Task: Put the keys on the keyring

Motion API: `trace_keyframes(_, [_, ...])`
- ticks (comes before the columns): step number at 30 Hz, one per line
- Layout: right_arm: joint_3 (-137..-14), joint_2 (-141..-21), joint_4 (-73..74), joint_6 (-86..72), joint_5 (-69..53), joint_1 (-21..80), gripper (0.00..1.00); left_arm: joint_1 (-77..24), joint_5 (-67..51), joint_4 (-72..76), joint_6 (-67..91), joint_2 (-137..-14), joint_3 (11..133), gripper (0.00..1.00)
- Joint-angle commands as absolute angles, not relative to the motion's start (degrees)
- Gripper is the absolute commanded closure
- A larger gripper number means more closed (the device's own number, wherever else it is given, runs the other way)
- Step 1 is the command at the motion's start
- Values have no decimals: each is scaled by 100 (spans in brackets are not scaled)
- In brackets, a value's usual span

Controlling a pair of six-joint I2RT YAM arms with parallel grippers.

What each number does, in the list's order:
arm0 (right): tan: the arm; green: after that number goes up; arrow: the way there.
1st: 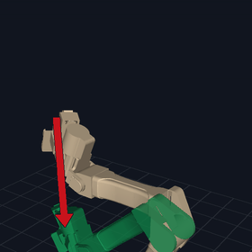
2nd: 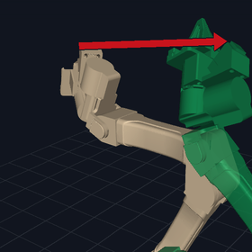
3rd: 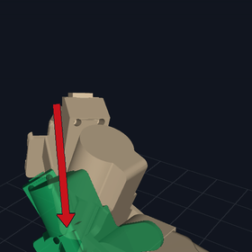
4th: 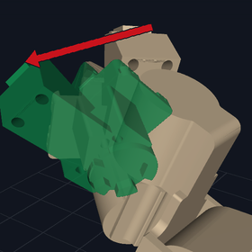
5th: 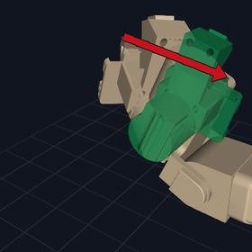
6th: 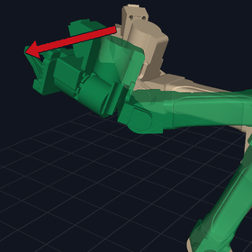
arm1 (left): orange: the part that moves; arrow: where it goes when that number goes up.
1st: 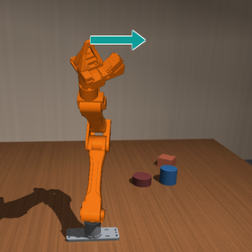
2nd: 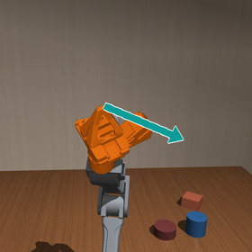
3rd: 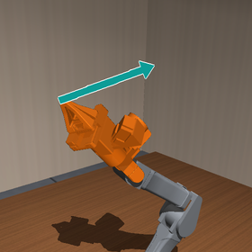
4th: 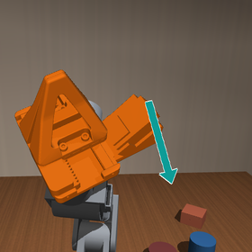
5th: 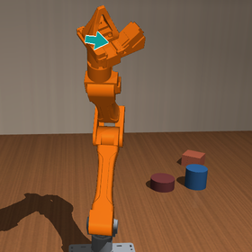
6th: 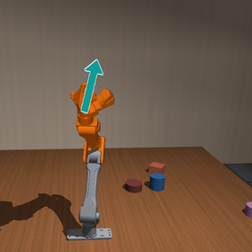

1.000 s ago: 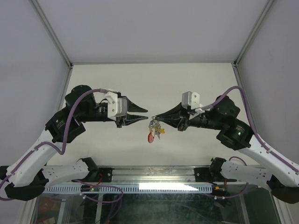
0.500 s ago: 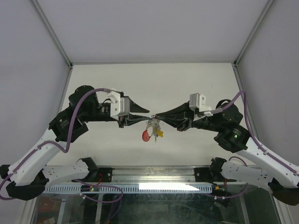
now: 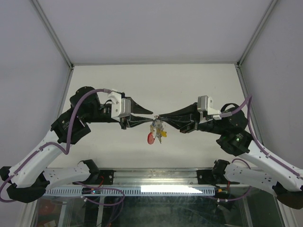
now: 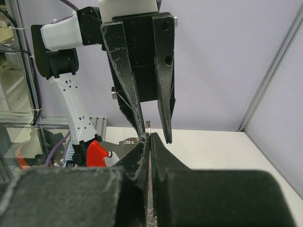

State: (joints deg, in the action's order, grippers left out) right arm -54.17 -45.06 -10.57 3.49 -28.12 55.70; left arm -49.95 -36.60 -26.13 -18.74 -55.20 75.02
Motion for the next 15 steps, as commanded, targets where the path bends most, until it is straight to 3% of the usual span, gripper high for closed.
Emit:
trace_keyframes(1, [-5387,-4489,-1846,203,-2780,5590,100,-5046,-3916,-2128,-1713,-5528,7497,74])
trace_keyframes(15, [-5056,-4476,-2456,-9,-2651,5590,100,-5038,-3743,-1662,-1473,-5313,7305,76])
